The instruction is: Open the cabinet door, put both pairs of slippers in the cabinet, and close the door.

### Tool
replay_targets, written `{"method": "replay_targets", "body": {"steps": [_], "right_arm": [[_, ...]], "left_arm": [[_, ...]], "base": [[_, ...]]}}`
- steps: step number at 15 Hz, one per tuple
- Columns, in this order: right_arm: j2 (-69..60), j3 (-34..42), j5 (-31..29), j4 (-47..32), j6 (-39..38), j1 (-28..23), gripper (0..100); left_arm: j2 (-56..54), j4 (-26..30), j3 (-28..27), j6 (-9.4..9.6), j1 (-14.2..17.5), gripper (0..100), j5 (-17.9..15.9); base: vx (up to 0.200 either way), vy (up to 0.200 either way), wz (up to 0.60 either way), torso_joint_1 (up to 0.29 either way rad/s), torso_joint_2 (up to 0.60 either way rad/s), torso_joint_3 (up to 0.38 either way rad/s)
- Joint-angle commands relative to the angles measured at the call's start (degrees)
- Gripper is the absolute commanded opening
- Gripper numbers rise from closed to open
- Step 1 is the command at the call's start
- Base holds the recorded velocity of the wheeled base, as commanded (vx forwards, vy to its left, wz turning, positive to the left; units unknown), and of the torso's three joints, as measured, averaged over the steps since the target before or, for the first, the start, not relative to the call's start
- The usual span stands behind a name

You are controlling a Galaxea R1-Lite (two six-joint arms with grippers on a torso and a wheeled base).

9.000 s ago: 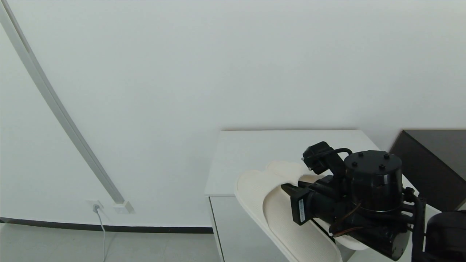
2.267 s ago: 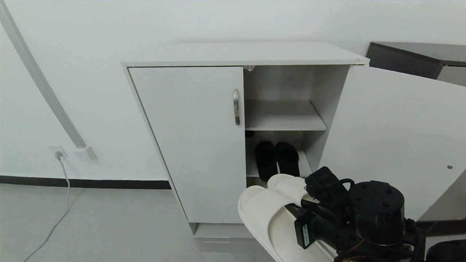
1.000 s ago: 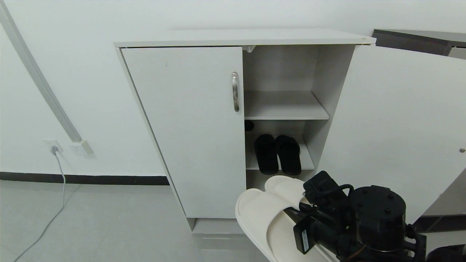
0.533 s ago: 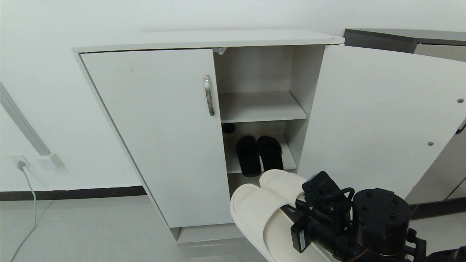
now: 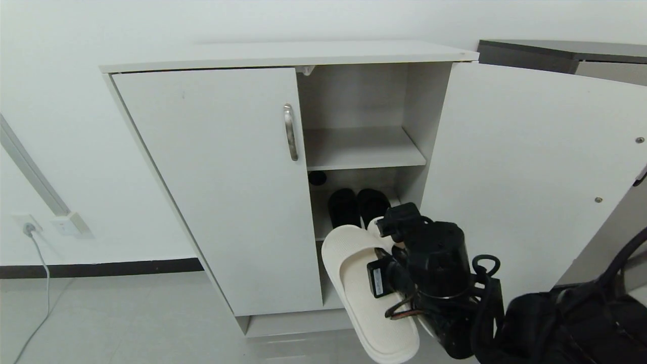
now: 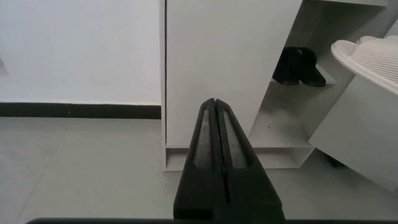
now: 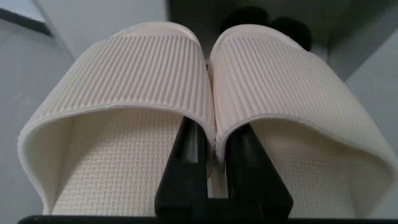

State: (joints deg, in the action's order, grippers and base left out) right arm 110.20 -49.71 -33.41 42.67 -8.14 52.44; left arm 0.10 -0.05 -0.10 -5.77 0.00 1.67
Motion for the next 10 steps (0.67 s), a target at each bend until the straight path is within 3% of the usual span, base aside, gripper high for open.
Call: {"method": "replay_targets", "body": {"steps": [1,6,10], "right_arm": [[-2.01,-14.01,-7.10,-14.81,-4.25,1.43,0],[-3.06,-30.00,-12.73,-26.93,-3.55,1.96,0],[-2.10,-33.96,-12.90,-33.09,-3.55,0.91,0]], "left_arm": [[-0.01,-0.04,0.01,-0.03,0.00,0,0.00],[-0.01,-0.04,0.01,-0.03,0.00,0,0.00],[-0.01,-0.04,0.01,-0.03,0.00,0,0.09]], "base": [[0.000,0.000,0.00,0.000,0.00,0.000],[0.000,0.000,0.00,0.000,0.00,0.000],[0.000,0.000,0.00,0.000,0.00,0.000]]}}
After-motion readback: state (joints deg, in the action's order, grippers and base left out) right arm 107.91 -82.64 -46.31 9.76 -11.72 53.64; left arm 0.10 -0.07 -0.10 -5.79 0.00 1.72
